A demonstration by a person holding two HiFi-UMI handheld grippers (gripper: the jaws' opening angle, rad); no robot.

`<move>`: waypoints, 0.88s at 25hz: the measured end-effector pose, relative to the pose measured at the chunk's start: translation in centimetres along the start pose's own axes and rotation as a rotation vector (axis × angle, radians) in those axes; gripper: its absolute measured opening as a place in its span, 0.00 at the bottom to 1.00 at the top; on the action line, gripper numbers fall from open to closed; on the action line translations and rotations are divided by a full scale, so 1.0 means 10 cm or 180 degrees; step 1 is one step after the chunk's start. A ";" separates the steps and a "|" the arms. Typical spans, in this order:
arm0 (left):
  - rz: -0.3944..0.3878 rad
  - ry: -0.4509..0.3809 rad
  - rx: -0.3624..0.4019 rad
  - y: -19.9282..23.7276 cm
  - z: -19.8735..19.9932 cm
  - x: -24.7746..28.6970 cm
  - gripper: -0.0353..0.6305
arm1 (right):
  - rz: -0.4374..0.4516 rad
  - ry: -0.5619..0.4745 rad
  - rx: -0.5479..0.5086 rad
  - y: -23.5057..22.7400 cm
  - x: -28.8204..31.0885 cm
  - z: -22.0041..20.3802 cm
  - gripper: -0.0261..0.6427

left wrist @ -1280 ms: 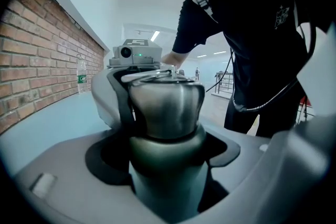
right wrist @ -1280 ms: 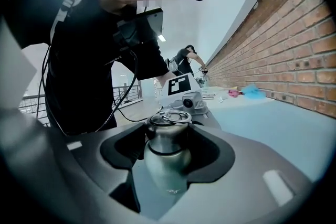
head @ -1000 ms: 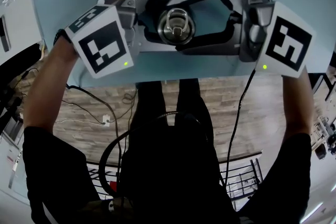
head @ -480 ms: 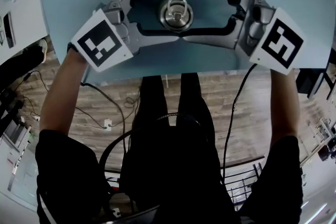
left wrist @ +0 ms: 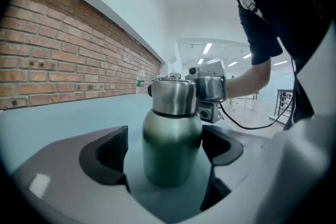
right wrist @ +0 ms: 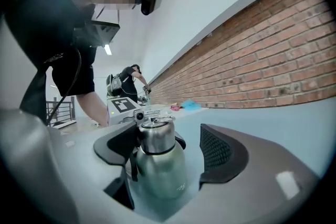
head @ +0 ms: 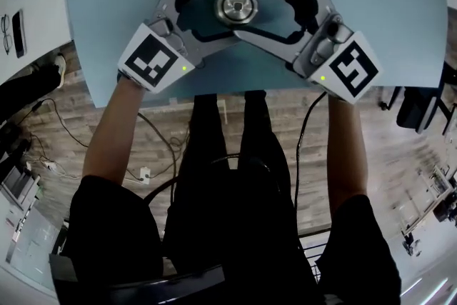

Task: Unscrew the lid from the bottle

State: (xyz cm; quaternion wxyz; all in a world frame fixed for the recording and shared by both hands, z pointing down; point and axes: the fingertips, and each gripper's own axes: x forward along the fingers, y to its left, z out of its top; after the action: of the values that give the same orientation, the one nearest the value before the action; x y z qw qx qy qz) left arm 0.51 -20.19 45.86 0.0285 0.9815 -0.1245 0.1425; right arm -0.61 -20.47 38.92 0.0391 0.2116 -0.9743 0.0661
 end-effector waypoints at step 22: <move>0.0869 -0.0166 -0.0384 0.04 -0.09 0.05 0.68 | -0.0848 0.0013 0.0092 0.05 0.05 -0.20 0.52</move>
State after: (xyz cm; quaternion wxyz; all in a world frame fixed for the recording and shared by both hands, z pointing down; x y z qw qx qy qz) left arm 0.61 -20.62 46.82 0.0645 0.9554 -0.2658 0.1118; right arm -1.23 -19.92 40.87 0.0464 0.3395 -0.9365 0.0748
